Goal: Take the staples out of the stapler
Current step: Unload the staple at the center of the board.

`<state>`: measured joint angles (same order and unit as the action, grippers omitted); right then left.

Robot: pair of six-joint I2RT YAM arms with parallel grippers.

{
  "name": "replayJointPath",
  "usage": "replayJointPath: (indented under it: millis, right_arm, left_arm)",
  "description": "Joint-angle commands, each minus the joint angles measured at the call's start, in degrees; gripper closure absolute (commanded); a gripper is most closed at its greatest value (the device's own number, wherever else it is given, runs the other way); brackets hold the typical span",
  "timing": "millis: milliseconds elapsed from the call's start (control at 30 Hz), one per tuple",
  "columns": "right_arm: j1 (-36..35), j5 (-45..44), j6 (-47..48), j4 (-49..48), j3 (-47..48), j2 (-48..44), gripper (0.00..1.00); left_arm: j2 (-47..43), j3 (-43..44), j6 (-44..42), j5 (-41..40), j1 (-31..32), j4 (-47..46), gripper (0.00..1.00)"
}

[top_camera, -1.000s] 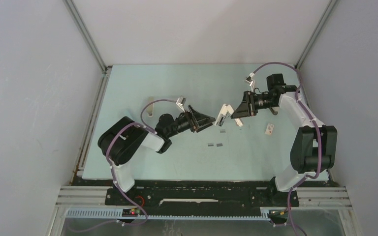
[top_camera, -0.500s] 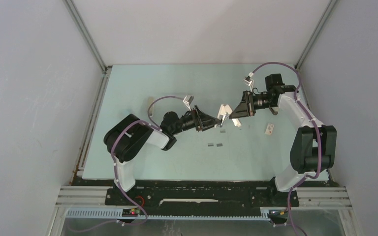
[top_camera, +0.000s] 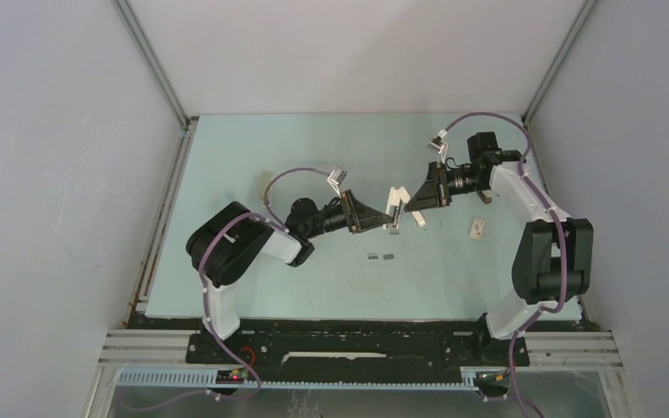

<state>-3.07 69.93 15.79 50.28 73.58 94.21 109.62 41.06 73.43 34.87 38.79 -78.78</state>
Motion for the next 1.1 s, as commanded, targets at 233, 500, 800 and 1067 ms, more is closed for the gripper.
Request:
replayJointPath:
  millis: [233,500,800,1067]
  right_arm:
    - [0.99,-4.87,24.96,16.67,10.73,7.00,1.00]
    - [-1.54,-10.33,34.89,17.28,14.36,10.67,1.00]
    - [-5.61,-15.80,39.10,8.22,12.70,10.77,1.00]
    - [-6.79,-19.97,39.13,2.31,11.87,11.65,1.00]
  left_arm:
    - [-3.96,0.16,-17.44,5.60,-6.17,8.72,0.98]
    - [-6.42,8.01,-44.07,6.45,-7.84,38.76,0.99]
    - [-5.75,17.27,-70.29,1.73,-8.44,61.05,1.00]
    - [-6.09,21.27,-81.72,-4.95,-8.70,71.93,1.00]
